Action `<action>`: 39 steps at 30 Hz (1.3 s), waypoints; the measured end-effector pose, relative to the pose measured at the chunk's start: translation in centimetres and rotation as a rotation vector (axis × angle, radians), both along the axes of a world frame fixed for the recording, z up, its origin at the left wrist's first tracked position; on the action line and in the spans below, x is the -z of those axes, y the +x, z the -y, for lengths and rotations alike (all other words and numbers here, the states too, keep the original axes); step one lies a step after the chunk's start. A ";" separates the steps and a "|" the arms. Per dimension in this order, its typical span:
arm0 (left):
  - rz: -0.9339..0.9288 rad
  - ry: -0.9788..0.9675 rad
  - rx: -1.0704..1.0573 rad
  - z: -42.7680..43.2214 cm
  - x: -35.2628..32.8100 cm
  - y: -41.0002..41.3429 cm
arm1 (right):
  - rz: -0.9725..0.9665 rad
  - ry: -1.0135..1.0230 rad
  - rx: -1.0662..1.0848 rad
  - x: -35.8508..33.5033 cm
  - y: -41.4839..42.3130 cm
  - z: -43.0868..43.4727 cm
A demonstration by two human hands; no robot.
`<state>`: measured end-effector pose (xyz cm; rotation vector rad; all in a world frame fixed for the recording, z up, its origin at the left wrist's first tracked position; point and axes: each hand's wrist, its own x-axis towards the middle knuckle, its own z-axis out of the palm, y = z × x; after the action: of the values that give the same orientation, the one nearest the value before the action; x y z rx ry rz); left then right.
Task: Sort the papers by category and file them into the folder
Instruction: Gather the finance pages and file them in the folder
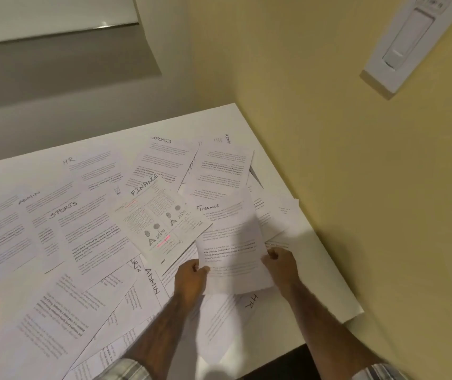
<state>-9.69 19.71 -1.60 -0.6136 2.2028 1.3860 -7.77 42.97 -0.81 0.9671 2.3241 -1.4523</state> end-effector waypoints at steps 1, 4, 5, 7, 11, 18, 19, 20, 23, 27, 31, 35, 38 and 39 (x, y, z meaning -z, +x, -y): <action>0.019 -0.004 0.007 0.2 -0.1 0.0 | 0.014 -0.032 0.012 0.0 0.4 -0.4; 0.048 0.060 0.047 0.8 -0.5 0.2 | 0.062 -0.127 0.042 0.2 1.9 -1.7; 0.054 0.077 0.054 1.0 -0.6 0.3 | 0.075 -0.156 0.053 0.4 2.3 -1.9; 0.061 0.101 0.065 1.6 -1.1 0.8 | 0.075 -0.229 0.097 0.4 3.1 -2.0; 0.048 0.144 0.069 2.1 -1.8 2.0 | 0.072 -0.364 0.130 0.0 4.0 -1.3; 0.025 0.175 0.003 5.0 -3.7 3.6 | 0.031 -0.458 0.018 -1.9 2.8 1.9; 0.021 0.172 -0.025 5.7 -3.7 3.8 | 0.024 -0.455 -0.002 -2.3 2.3 2.5; 0.017 0.169 -0.049 6.4 -3.7 3.9 | 0.016 -0.441 -0.023 -2.7 1.8 3.1; 0.005 0.141 -0.106 8.6 -4.0 4.2 | -0.014 -0.388 -0.086 -3.6 0.4 5.2; -0.025 0.108 -0.202 11.4 -4.1 4.5 | -0.061 -0.332 -0.155 -4.4 -1.4 8.0; -0.033 0.073 -0.255 14.0 -4.2 4.6 | -0.086 -0.271 -0.174 -4.7 -2.5 10.9; -0.052 0.031 -0.344 16.5 -4.3 3.5 | -0.075 -0.245 -0.128 -5.0 -2.8 12.4; -0.091 -0.106 -0.222 17.3 -3.7 0.9 | -0.071 -0.209 -0.101 -5.2 -2.1 12.0; -0.096 -0.159 -0.186 17.2 -3.7 0.0 | -0.078 -0.189 -0.100 -5.2 -1.8 11.7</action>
<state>-9.65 2.46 2.14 -0.8438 2.4010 1.3638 -9.59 31.31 4.40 0.7457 2.2037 -1.6592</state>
